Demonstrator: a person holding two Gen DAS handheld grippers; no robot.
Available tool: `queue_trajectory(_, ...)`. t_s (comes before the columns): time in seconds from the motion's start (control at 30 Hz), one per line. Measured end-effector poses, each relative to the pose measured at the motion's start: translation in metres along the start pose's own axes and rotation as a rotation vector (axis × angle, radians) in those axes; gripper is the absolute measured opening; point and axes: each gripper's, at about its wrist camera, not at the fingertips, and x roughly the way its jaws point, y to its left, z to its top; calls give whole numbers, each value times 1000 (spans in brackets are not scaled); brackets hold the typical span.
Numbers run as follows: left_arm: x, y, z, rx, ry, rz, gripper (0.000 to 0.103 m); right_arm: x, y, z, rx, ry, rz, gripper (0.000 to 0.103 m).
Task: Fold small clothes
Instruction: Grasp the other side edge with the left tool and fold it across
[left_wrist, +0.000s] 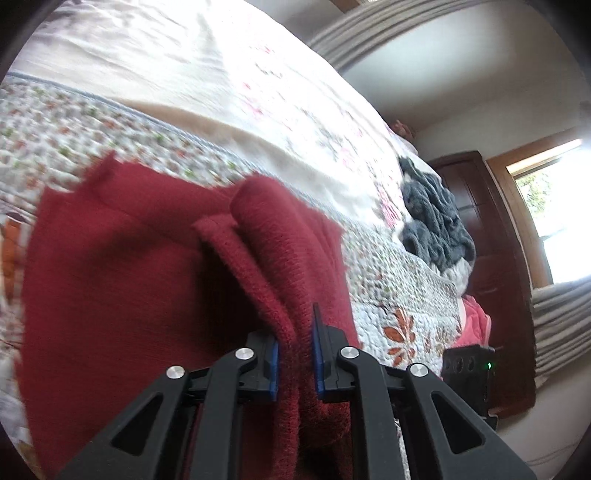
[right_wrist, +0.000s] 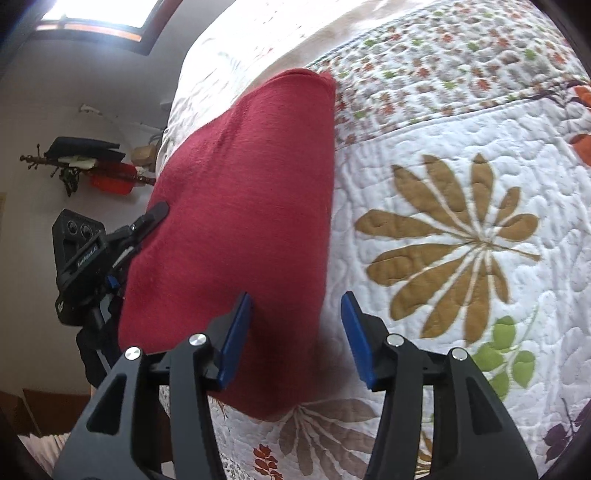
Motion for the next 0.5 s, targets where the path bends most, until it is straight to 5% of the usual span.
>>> queue_trajectory(0.5,-76,65,5,-32,-93,124,13,43,54,-5,-128,81,-15,51)
